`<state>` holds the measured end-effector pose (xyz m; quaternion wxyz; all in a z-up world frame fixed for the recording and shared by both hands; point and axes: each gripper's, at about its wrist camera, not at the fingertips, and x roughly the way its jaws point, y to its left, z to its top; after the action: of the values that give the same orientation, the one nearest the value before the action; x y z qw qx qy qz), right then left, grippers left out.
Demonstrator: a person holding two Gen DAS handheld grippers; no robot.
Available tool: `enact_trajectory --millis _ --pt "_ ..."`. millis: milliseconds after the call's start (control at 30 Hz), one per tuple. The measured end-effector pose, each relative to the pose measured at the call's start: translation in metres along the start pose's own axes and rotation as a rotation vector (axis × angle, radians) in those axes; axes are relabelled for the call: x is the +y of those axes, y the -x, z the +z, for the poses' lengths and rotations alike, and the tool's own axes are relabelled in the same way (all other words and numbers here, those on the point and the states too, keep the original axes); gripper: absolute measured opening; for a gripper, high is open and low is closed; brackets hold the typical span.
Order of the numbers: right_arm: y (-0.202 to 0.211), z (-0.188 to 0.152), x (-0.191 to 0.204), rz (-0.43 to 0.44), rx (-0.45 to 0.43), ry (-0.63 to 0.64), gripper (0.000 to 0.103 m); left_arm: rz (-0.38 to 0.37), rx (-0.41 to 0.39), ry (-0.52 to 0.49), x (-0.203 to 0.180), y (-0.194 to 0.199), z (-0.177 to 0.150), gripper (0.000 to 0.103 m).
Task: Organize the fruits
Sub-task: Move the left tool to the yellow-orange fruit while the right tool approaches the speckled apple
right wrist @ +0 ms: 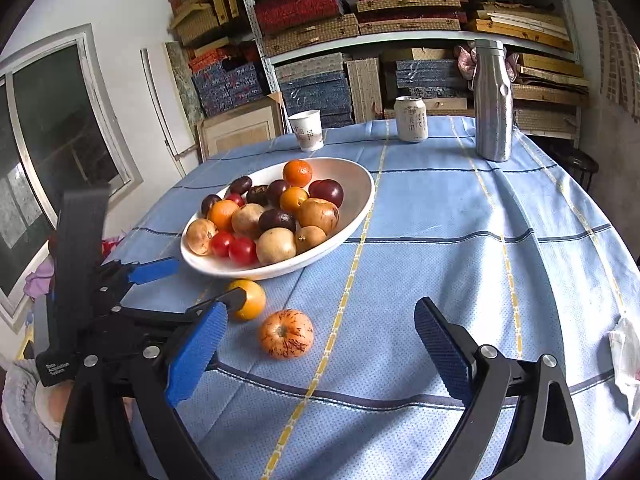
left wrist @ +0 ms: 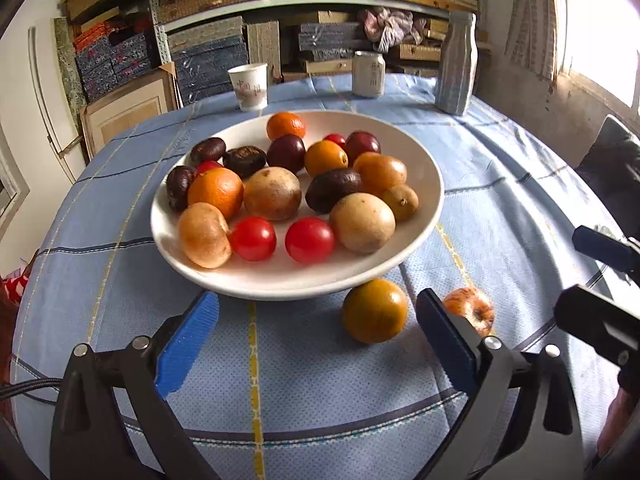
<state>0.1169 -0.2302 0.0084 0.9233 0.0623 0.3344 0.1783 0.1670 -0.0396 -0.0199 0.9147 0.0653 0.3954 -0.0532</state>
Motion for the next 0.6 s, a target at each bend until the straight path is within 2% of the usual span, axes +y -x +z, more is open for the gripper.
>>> enact_trajectory --millis 167,433,600 --pt "-0.003 0.0 0.001 -0.006 0.009 -0.002 0.096 0.048 0.007 -0.007 -0.002 -0.009 0.008 0.099" --pt "-0.008 -0.001 0.003 -0.013 0.039 0.012 0.096 0.07 0.003 -0.072 -0.008 -0.006 0.004 0.099" --pt "-0.007 0.0 -0.002 -0.015 0.038 -0.006 0.096 0.086 -0.008 -0.011 0.013 0.005 -0.003 0.099"
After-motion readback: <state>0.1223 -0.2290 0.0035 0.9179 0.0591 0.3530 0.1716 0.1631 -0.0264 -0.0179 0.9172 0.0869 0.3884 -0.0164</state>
